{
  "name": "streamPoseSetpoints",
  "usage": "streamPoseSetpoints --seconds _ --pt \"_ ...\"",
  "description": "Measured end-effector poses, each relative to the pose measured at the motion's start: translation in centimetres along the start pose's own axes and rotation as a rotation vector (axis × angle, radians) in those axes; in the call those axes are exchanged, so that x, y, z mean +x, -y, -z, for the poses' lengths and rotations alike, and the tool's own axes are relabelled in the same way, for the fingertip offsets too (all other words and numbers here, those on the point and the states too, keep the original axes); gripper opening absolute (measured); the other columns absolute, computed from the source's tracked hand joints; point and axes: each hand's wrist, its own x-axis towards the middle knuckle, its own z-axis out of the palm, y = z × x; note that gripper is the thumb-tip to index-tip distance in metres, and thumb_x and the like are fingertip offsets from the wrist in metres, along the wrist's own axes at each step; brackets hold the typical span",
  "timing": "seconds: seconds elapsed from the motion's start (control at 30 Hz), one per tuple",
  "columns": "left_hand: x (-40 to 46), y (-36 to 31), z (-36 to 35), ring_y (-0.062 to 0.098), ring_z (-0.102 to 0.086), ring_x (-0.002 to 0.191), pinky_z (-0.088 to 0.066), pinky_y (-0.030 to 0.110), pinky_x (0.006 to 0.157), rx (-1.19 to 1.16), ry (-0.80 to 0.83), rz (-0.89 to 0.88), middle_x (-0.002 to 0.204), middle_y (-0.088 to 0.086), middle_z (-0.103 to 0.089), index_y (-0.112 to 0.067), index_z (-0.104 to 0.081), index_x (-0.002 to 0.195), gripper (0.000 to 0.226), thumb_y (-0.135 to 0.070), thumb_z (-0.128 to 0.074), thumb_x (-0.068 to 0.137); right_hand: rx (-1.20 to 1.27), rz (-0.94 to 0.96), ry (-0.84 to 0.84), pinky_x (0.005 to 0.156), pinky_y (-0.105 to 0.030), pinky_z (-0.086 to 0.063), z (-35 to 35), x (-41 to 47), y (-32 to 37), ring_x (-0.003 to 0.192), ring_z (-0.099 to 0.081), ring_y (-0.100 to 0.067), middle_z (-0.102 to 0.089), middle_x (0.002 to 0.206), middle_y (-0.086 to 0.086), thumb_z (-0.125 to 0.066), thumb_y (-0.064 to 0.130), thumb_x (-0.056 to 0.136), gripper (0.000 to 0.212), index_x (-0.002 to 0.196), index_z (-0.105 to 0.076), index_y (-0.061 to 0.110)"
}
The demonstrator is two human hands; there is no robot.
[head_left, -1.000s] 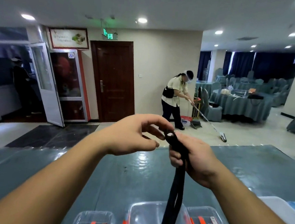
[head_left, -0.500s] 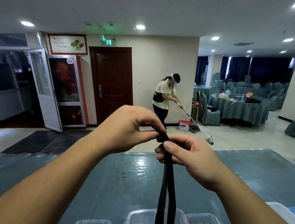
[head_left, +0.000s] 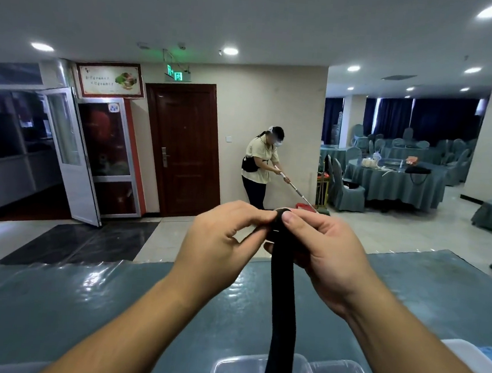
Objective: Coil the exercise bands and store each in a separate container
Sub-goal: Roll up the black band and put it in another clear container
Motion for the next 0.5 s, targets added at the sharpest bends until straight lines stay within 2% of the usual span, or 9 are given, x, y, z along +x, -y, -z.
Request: streamPoseSetpoints --seconds 0.07,0.1,0.17,0.23,0.3,0.37,0.5 --pt "0.5 0.0 0.6 -0.01 -0.063 0.094 -0.045 0.005 0.086 -0.021 0.079 0.024 0.098 -0.019 -0.071 -0.016 -0.077 0.117 0.031 -0.009 -0.081 0.088 0.002 -0.031 0.032 0.081 -0.033 -0.062 0.2 -0.1 0.1 0.101 -0.077 -0.029 -0.079 0.111 -0.017 -0.067 0.023 0.093 0.026 0.111 -0.081 0.01" --pt "0.9 0.0 0.9 -0.008 -0.063 0.095 -0.045 0.005 0.086 -0.028 0.138 0.035 0.098 -0.019 -0.068 -0.019 -0.074 0.124 0.038 -0.01 -0.081 0.088 -0.006 -0.049 0.058 0.081 -0.033 -0.062 0.3 -0.1 0.4 0.101 -0.077 -0.027 -0.079 0.112 -0.017 -0.068 0.024 0.092 0.027 0.112 -0.081 0.012" --pt "1.7 0.2 1.4 0.004 -0.06 0.094 -0.046 0.009 0.084 -0.027 0.271 0.038 0.097 -0.008 -0.063 -0.022 -0.072 0.13 0.043 -0.012 -0.08 0.09 -0.052 -0.087 0.118 0.081 -0.032 -0.061 0.4 -0.1 1.0 0.1 -0.077 -0.024 -0.078 0.113 -0.017 -0.07 0.027 0.09 0.029 0.113 -0.081 0.013" --pt "2.4 0.3 1.8 0.009 -0.057 0.094 -0.048 0.017 0.083 -0.03 0.348 0.029 0.102 -0.003 -0.061 -0.021 -0.077 0.122 0.034 -0.012 -0.08 0.09 -0.103 -0.114 0.156 0.081 -0.032 -0.061 0.5 -0.2 1.7 0.099 -0.077 -0.024 -0.079 0.109 -0.017 -0.071 0.028 0.09 0.03 0.114 -0.08 0.012" --pt "2.8 0.3 2.1 0.007 -0.061 0.099 -0.051 0.024 0.086 -0.023 0.349 -0.003 0.109 -0.006 -0.066 -0.017 -0.079 0.115 0.027 -0.011 -0.08 0.089 -0.106 -0.101 0.16 0.082 -0.03 -0.06 0.6 -0.3 1.8 0.095 -0.077 -0.024 -0.079 0.104 -0.015 -0.069 0.026 0.094 0.026 0.113 -0.08 0.011" --pt "2.8 0.2 2.2 0.007 -0.065 0.099 -0.053 0.03 0.085 -0.003 0.309 -0.034 0.105 -0.008 -0.072 -0.017 -0.079 0.111 0.021 -0.012 -0.079 0.09 -0.049 -0.076 0.138 0.082 -0.029 -0.06 0.5 -0.4 1.6 0.094 -0.076 -0.024 -0.079 0.104 -0.017 -0.067 0.021 0.098 0.023 0.112 -0.08 0.009" --pt "2.3 0.3 2.0 0.009 -0.063 0.088 -0.053 0.032 0.076 0.048 0.166 -0.014 0.093 -0.007 -0.069 -0.016 -0.078 0.103 0.015 -0.013 -0.081 0.089 0.059 -0.031 -0.002 0.078 -0.031 -0.062 0.1 -0.9 1.2 0.091 -0.078 -0.032 -0.078 0.104 -0.022 -0.079 0.018 0.079 0.032 0.109 -0.079 0.009"
